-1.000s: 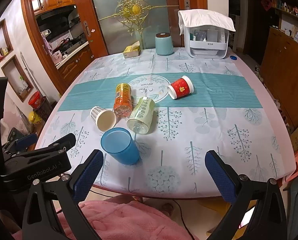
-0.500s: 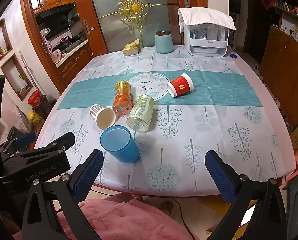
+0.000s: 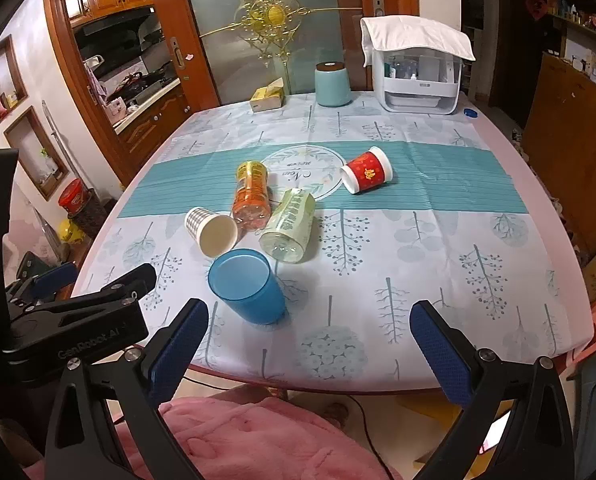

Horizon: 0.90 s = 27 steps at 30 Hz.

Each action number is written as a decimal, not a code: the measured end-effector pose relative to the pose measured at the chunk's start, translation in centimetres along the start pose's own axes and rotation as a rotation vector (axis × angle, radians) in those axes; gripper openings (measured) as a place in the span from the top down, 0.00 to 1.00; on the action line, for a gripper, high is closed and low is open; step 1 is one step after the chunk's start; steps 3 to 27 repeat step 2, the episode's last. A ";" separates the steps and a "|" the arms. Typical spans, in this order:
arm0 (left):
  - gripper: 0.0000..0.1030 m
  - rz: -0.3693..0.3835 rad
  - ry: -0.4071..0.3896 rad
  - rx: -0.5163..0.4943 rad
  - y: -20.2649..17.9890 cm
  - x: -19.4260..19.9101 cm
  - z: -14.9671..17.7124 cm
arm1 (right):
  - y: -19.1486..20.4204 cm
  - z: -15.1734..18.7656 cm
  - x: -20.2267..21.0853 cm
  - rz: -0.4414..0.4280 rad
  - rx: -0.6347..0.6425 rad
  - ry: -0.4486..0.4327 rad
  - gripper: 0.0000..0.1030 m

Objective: Flip cup upright

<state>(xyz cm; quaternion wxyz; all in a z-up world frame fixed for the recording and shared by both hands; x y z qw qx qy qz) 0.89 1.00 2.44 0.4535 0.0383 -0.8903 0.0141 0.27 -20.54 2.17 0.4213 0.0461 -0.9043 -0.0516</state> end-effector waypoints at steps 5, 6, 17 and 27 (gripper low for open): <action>0.00 0.001 -0.001 0.000 0.0 0.0 0.0 | 0.1 -0.1 -0.1 -0.005 0.001 0.006 0.00; 0.00 0.001 -0.001 0.000 0.0 0.0 0.0 | 0.1 -0.1 -0.1 -0.005 0.001 0.006 0.00; 0.00 0.001 -0.001 0.000 0.0 0.0 0.0 | 0.1 -0.1 -0.1 -0.005 0.001 0.006 0.00; 0.00 0.001 -0.001 0.000 0.0 0.0 0.0 | 0.1 -0.1 -0.1 -0.005 0.001 0.006 0.00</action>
Point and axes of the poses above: each gripper's, at about its wrist camera, not at the fingertips, and x roughly against the way its jaws point, y to its left, z to its underside, the point moved 2 cm from there along -x, roughly the way its jaws point, and after that the axes turned 5 degrees about x, right-handed, at the moved point
